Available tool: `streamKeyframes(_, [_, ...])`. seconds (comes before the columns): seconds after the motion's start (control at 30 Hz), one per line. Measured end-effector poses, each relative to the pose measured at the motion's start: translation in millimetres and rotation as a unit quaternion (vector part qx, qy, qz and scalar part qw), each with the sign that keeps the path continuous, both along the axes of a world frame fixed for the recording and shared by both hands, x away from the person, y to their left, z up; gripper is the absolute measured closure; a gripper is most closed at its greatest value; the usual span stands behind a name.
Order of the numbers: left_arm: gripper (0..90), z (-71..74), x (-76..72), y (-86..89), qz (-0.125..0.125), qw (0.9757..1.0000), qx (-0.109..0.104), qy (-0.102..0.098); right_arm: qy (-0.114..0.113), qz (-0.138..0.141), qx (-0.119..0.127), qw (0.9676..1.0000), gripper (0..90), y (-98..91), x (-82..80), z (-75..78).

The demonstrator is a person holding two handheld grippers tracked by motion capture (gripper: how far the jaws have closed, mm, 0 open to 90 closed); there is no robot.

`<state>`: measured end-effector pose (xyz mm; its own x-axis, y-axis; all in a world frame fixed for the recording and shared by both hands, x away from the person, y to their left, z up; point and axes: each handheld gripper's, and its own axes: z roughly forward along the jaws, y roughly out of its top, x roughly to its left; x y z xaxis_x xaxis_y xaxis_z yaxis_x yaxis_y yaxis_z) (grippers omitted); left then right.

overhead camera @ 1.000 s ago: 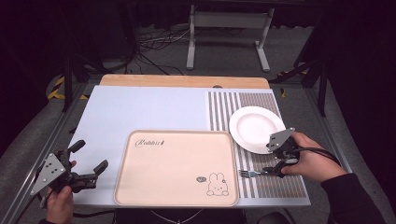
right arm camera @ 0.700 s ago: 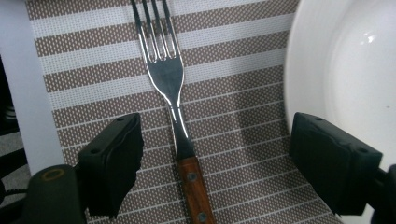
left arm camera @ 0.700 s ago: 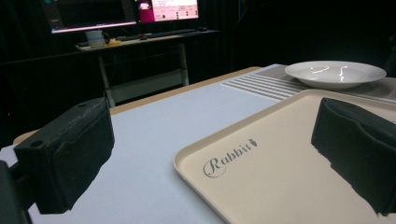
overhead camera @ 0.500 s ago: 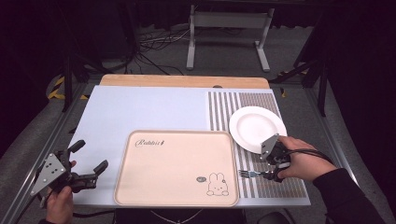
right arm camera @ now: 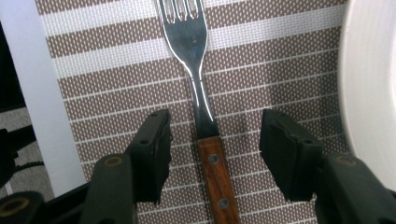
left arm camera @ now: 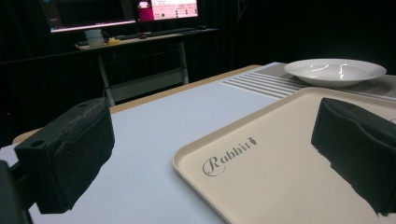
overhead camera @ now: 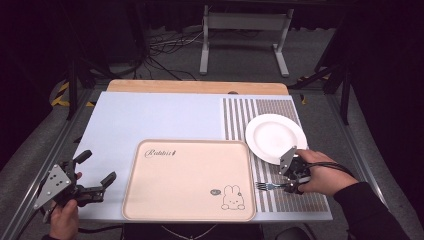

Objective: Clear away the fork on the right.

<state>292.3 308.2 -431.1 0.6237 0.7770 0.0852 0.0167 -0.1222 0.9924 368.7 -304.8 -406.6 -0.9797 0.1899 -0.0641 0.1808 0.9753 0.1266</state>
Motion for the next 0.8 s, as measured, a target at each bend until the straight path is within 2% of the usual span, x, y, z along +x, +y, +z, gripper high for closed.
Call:
streamKeyframes(0.17, [0.2, 0.0, -0.2, -0.7, 0.000, 1.0000, 0.001, 0.001, 0.009, 0.004, -0.021, 0.9997, 58.5, 0.3, 0.0, -1.7])
streamKeyframes(0.33, [0.2, -0.1, 0.0, -0.4, 0.000, 1.0000, 0.001, 0.001, 0.008, 0.023, -0.034, 0.9991, 66.7, 0.7, 1.0, -3.9])
streamKeyframes(0.43, [0.2, -0.1, 0.0, -0.4, 0.000, 1.0000, 0.001, 0.001, 0.005, 0.025, -0.037, 0.9990, 73.1, 0.9, 1.1, -3.9])
streamKeyframes(0.63, [0.1, 0.1, -0.3, -0.3, 0.000, 1.0000, 0.001, 0.000, 0.014, 0.027, -0.046, 0.9985, 75.8, 1.7, 0.8, -5.9])
streamKeyframes(0.8, [0.1, -0.1, -0.1, -0.6, 0.000, 1.0000, 0.000, 0.000, 0.013, 0.039, -0.041, 0.9983, 76.8, 0.4, 0.6, -6.2])
